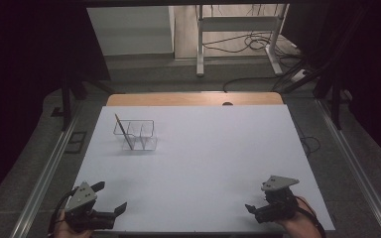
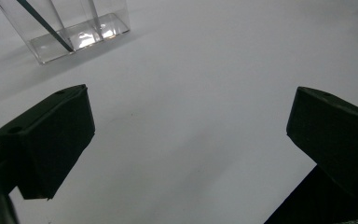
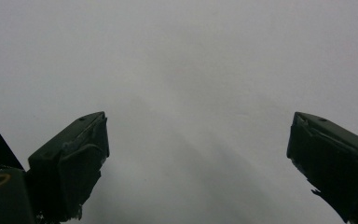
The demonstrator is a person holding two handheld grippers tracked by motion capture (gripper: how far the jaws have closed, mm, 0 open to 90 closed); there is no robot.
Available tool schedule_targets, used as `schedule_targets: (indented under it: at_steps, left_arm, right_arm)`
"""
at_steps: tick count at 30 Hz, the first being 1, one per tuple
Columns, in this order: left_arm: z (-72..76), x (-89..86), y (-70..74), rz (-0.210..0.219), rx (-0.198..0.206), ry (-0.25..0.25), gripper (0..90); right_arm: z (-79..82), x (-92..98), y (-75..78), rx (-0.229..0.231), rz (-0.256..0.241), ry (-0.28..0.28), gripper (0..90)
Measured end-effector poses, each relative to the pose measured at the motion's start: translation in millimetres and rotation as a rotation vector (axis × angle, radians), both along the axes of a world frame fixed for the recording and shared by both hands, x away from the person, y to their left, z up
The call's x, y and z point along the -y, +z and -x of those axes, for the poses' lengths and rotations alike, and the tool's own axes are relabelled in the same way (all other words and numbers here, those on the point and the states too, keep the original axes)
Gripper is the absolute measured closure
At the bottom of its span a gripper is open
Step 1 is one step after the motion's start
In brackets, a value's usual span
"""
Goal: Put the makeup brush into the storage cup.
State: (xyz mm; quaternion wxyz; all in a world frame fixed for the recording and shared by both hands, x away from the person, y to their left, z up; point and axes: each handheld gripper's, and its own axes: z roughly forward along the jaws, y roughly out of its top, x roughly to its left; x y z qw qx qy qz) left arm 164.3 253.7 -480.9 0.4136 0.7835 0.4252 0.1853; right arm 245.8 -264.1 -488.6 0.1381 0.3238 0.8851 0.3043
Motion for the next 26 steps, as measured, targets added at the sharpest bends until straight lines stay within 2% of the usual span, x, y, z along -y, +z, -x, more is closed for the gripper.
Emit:
schedule_targets:
  at_steps: [14,26]
  left_arm:
    - [9.7,-3.4,-3.4,-0.009,-0.019,0.017,1.2]
    - [14.6,-4.7,-3.0,-0.005,-0.02,0.026,1.3]
  right_arm:
    - [-3.0,-3.1,-0.6,-0.006,0.001,0.009,5.6]
    - [-4.9,-5.1,-1.1,-0.007,0.009,0.016,5.5]
